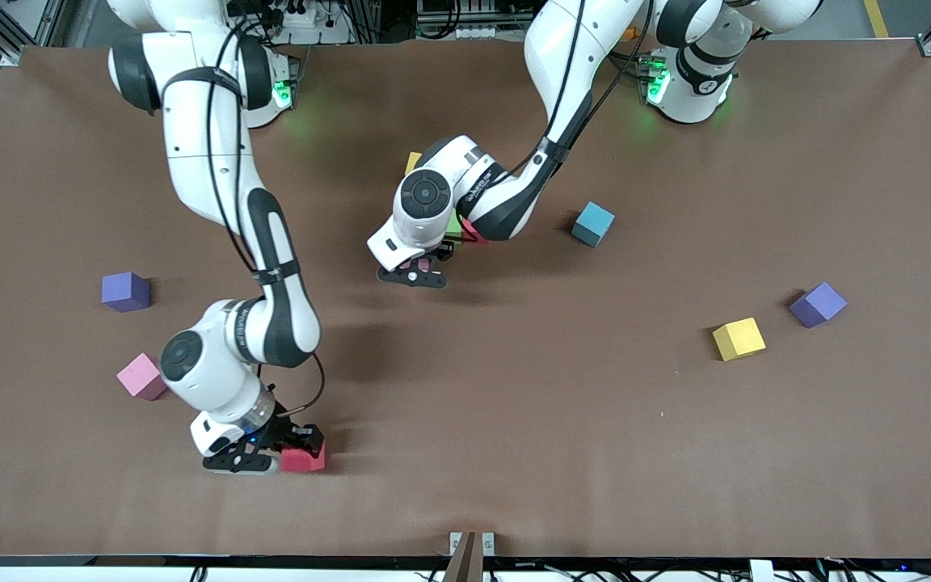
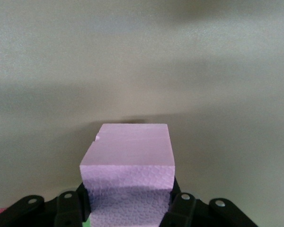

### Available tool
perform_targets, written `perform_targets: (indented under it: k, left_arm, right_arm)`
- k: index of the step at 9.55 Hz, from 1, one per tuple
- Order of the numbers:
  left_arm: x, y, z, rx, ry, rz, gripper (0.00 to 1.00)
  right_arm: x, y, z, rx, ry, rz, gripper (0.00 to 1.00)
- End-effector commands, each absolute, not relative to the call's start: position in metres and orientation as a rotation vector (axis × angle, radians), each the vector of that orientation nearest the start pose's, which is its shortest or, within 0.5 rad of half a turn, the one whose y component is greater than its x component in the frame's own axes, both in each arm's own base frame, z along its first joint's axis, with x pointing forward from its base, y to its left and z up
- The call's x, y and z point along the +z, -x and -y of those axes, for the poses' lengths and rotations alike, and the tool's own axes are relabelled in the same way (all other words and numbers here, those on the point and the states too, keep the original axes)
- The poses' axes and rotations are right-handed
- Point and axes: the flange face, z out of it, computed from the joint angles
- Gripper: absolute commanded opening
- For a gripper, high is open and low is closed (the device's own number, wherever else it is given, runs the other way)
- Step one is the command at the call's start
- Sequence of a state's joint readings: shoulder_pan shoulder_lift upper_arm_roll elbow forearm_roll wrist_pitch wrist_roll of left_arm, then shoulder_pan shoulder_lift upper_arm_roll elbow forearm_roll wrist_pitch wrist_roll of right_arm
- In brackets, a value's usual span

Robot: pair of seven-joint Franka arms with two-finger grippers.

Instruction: Form number 2 with 11 blocks

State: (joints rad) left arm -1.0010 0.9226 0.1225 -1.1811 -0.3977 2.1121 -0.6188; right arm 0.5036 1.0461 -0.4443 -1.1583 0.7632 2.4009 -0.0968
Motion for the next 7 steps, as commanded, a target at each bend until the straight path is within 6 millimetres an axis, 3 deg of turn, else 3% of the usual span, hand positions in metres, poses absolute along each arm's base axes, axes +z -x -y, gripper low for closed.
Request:
perform_targets:
  k: [1,5,7]
  left_arm:
    - [0.229,-0.453,0.622,0.278,3.321,-0.2,0.0]
    - [0.217,-0.448,0.624,0.296,3.317,-0.205,0.0]
    - [0.213,-0.447,0.624,0.302,3.312,-0.206,0.0]
  right_arm:
    - [0.259,-0.77,-0.167,-0.387,2.858,-0.112,0.0]
    - [0.291,-0.744,-0.15,-0.377,2.84,-0.109,0.0]
    - [0.298,-0.722,-0.15,-0.467,2.84,-0.105,0.0]
